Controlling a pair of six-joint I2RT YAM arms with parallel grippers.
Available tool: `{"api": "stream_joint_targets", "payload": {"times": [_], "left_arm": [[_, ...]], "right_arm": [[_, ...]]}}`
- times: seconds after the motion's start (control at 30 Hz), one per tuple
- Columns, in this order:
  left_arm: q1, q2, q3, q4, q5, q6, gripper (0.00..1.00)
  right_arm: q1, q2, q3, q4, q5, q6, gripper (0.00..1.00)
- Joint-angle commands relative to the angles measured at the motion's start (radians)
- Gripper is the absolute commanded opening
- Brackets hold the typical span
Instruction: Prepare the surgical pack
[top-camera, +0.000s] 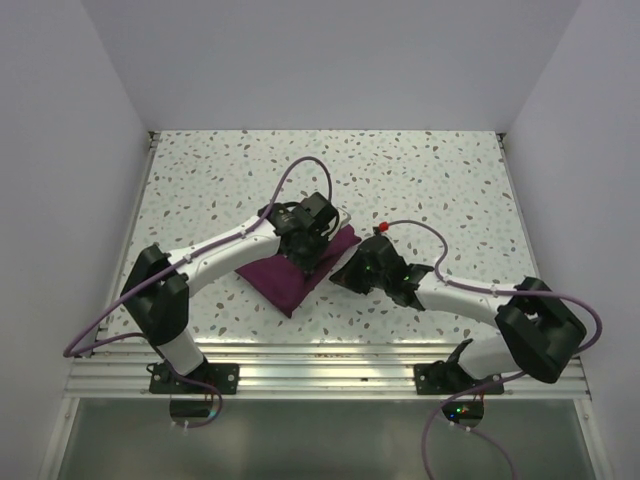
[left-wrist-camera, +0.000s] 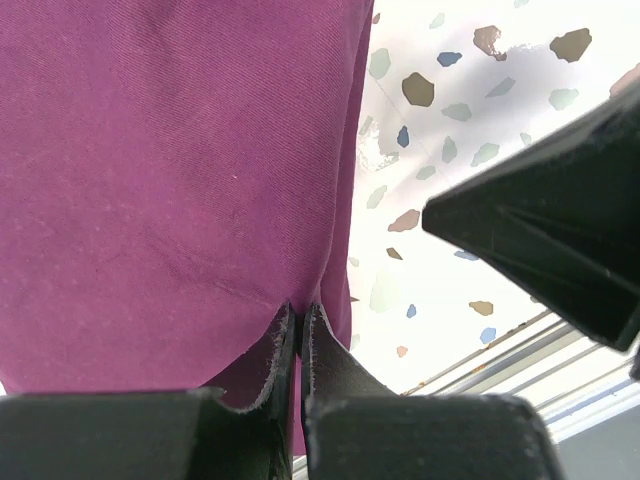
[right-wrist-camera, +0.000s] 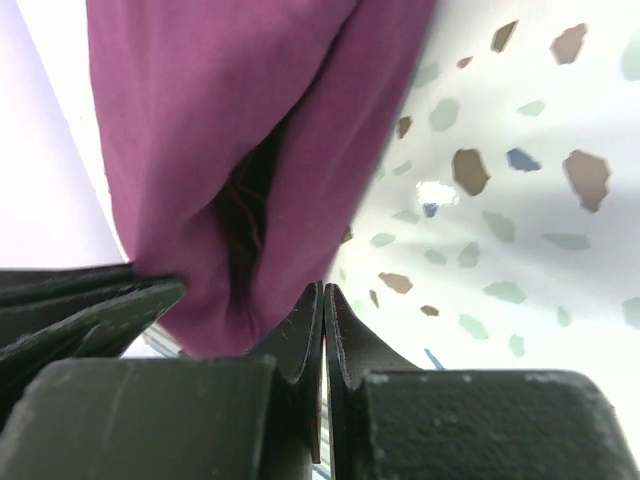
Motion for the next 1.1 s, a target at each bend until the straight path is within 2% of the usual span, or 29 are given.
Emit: {"api": "stream_joint_targets", "payload": {"times": [0.0,0.3,0.4,0.5,0.53,0.57,0.63,0.73,0.9,1.07], "left_arm": [[-0.001,-0.047,-0.001,0.034,0.014,-0.012,0.0],[-0.001,-0.044,-0.028,0.04,0.028,-0.008,0.0],[-0.001,-0.027,-0.06,0.048,0.041,-0.003,0.0],[-0.001,-0.033,-0.097,0.057,0.048,-0.009,0.01],[-0.001,-0.047,-0.109,0.059,0.079,-0.011,0.17],[-0.001,-0.061,-0.113,0.068,0.091,-0.014,0.24],[-0.001,-0.094,-0.129,0.082,0.113,-0.034,0.35],[0.004,-0.165,-0.109,0.082,0.137,-0.063,0.4],[0.025,-0.191,-0.101,0.149,0.198,-0.107,0.41],[0.035,-0.111,-0.149,0.244,0.281,-0.156,0.23]], "right_arm": [[-0.008,0.026,0.042,0.009,0.031,-0.034,0.0],[-0.041,0.155,0.149,0.113,0.034,-0.046,0.0],[-0.092,0.126,0.182,0.008,0.04,-0.068,0.0],[-0.173,0.026,0.2,-0.162,0.043,-0.134,0.0],[-0.201,-0.014,0.202,-0.205,0.003,-0.175,0.0],[-0.23,-0.025,0.208,-0.216,-0.012,-0.197,0.0],[-0.311,-0.023,0.234,-0.239,-0.112,-0.25,0.0],[-0.364,0.041,0.364,-0.295,-0.257,-0.403,0.0],[-0.385,0.234,0.528,-0.313,-0.527,-0.491,0.0],[-0.391,0.359,0.562,-0.26,-0.624,-0.49,0.0]]}}
